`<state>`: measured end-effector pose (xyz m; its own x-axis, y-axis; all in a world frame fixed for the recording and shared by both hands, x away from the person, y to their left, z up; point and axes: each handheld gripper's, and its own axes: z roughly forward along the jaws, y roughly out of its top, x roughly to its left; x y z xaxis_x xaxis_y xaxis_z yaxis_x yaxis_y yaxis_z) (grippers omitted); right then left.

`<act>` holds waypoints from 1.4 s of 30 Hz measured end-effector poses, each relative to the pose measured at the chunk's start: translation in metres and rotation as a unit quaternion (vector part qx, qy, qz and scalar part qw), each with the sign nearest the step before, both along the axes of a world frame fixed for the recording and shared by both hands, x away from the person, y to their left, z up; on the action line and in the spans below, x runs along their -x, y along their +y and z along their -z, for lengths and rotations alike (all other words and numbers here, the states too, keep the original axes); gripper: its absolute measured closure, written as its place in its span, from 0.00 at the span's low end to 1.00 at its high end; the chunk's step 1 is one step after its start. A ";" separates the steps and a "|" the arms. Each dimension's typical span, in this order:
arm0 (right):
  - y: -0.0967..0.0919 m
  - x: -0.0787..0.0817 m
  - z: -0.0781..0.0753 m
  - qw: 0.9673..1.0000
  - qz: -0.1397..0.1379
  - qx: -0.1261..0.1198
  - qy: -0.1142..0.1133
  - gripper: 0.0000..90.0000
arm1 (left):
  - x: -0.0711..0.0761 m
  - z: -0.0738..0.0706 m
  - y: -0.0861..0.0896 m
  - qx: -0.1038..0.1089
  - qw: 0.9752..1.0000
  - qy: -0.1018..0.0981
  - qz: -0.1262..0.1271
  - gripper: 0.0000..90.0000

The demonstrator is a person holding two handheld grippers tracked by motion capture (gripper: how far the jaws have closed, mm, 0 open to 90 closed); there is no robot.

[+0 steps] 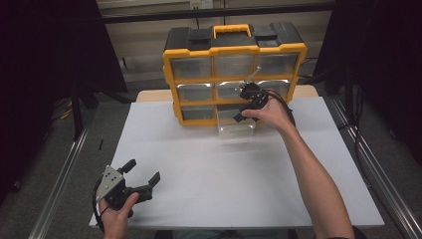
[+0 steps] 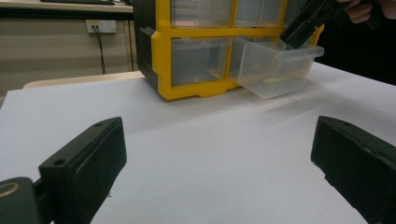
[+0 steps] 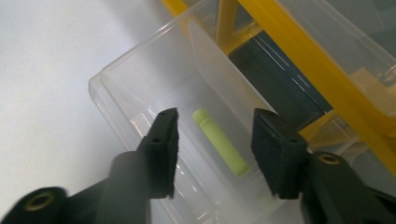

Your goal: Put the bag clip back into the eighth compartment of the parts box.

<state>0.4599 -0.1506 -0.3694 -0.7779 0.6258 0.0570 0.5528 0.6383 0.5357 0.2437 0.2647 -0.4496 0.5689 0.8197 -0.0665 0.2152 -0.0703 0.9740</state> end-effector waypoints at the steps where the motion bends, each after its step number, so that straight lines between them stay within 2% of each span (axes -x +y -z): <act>1: -0.001 0.001 0.000 1.000 0.005 0.001 -0.005 0.52 | 0.001 0.000 0.000 0.001 1.000 0.001 -0.004 0.04; 4: -0.003 0.004 0.001 1.000 0.008 -0.009 -0.008 0.46 | 0.000 -0.001 0.001 -0.002 1.000 -0.001 -0.003 0.04; 5: -0.003 0.006 0.002 1.000 0.012 -0.012 -0.012 0.40 | 0.000 0.000 0.000 -0.001 1.000 0.000 -0.002 0.04; 7: -0.005 0.009 0.002 0.999 0.032 -0.017 -0.008 0.36 | 0.000 0.000 0.001 -0.003 1.000 0.000 -0.004 0.04; 10: -0.006 0.012 0.003 0.999 0.039 -0.023 -0.021 0.20 | 0.000 0.000 0.001 -0.001 1.000 0.001 -0.002 0.04; 11: -0.006 0.013 0.003 0.999 0.044 -0.023 -0.020 0.18 | 0.000 0.000 0.001 -0.001 1.000 0.001 -0.002 0.04; 14: -0.009 0.016 0.005 0.998 0.047 -0.028 -0.020 0.14 | -0.001 0.000 0.001 0.002 1.000 0.000 -0.001 0.04; 18: -0.015 0.021 0.005 0.997 0.060 -0.041 -0.033 0.10 | -0.001 0.000 0.002 -0.003 1.000 0.000 0.000 0.04; 19: -0.017 0.023 0.006 0.996 0.061 -0.048 -0.038 0.09 | -0.001 0.000 0.001 0.005 1.000 0.000 -0.003 0.04; 20: -0.018 0.023 0.006 0.996 0.063 -0.051 -0.042 0.08 | -0.001 0.000 0.002 -0.003 1.000 0.000 -0.001 0.04; 22: -0.020 0.026 0.005 0.995 0.070 -0.058 -0.038 0.08 | -0.001 0.000 0.001 0.003 1.000 0.000 -0.003 0.04; 23: -0.022 0.028 0.006 0.994 0.069 -0.061 -0.051 0.07 | -0.001 0.000 0.001 0.002 1.000 -0.001 -0.004 0.04; 24: -0.022 0.030 0.006 0.994 0.079 -0.063 -0.052 0.05 | -0.001 0.000 0.001 0.000 1.000 0.000 -0.002 0.04; 25: -0.024 0.031 0.007 0.993 0.075 -0.070 -0.062 0.05 | -0.001 0.000 0.001 0.001 1.000 0.000 -0.002 0.04; 26: -0.025 0.034 0.007 0.992 0.084 -0.073 -0.060 0.05 | -0.001 0.000 0.001 0.002 1.000 0.000 -0.003 0.04; 27: -0.027 0.035 0.008 0.991 0.081 -0.086 -0.063 0.04 | -0.001 0.000 0.001 0.000 1.000 0.000 -0.003 0.04; 32: -0.031 0.043 0.012 0.988 0.090 -0.101 -0.075 0.03 | 0.000 0.000 0.001 -0.001 1.000 0.000 -0.006 0.04; 33: -0.031 0.046 0.013 0.986 0.099 -0.102 -0.082 0.04 | 0.000 0.000 0.001 -0.001 1.000 0.000 -0.006 0.04; 37: -0.034 0.052 0.017 0.981 0.108 -0.125 -0.101 0.03 | 0.000 -0.001 0.001 -0.002 1.000 0.000 -0.003 0.04; 39: -0.034 0.058 0.018 0.977 0.120 -0.123 -0.123 0.03 | 0.000 -0.001 0.002 -0.001 1.000 0.000 -0.006 0.04; 42: -0.037 0.064 0.020 0.976 0.122 -0.125 -0.132 0.03 | 0.000 -0.001 0.002 -0.002 1.000 0.000 -0.005 0.04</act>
<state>0.3956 -0.1875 -0.3899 -0.6164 0.7858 0.0495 0.4929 0.3361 0.8026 0.2435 0.2669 -0.4486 0.5612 0.8252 -0.0642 0.2168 -0.0717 0.9736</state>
